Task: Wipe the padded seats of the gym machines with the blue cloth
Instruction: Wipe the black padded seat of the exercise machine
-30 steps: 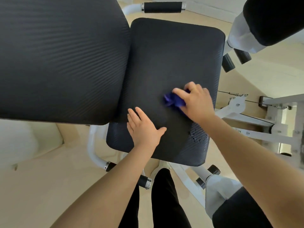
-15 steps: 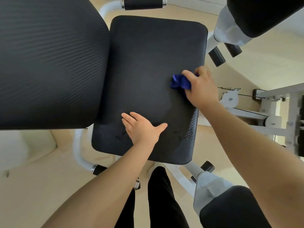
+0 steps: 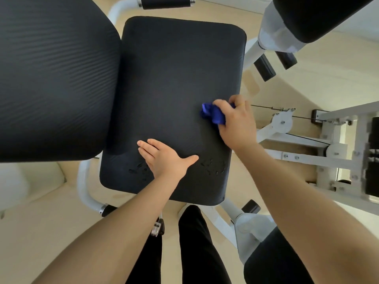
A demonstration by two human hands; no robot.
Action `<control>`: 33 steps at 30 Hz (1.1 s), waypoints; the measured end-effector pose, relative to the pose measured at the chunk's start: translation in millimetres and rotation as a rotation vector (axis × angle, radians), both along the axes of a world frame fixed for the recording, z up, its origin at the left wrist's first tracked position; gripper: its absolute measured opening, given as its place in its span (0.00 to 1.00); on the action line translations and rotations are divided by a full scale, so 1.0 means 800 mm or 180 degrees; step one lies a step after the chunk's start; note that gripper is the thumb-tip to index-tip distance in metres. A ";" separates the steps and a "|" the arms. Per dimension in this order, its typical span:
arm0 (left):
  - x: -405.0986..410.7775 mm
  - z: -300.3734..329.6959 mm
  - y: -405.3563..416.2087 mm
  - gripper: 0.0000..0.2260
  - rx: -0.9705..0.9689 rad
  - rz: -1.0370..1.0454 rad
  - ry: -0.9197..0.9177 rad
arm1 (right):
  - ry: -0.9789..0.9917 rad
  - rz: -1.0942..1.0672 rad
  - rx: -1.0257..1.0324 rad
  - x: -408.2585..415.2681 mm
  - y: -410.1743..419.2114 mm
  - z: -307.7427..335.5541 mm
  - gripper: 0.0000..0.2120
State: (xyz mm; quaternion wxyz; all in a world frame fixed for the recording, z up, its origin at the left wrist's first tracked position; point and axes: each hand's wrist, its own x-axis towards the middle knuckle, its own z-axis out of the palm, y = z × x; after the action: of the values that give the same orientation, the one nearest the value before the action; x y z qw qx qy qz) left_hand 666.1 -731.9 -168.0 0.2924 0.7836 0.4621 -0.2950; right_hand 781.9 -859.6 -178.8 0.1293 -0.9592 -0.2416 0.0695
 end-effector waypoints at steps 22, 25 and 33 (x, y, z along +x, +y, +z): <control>0.005 -0.017 -0.003 0.59 0.0234 0.0114 0.0104 | -0.0112 0.0506 0.0225 0.029 -0.057 0.000 0.18; 0.001 -0.019 -0.004 0.59 0.0286 0.0115 0.0005 | -0.0121 0.0653 0.0354 -0.012 -0.058 -0.006 0.17; -0.008 -0.018 -0.003 0.59 0.0255 0.0157 -0.0237 | 0.0174 0.0863 0.0217 -0.019 -0.069 0.009 0.17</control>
State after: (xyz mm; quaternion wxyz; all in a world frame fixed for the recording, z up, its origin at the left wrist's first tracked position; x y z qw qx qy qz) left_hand 659.9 -734.4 -182.6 0.2850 0.7934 0.4815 -0.2395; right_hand 766.8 -914.9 -171.6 0.1578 -0.9106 -0.3676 0.1042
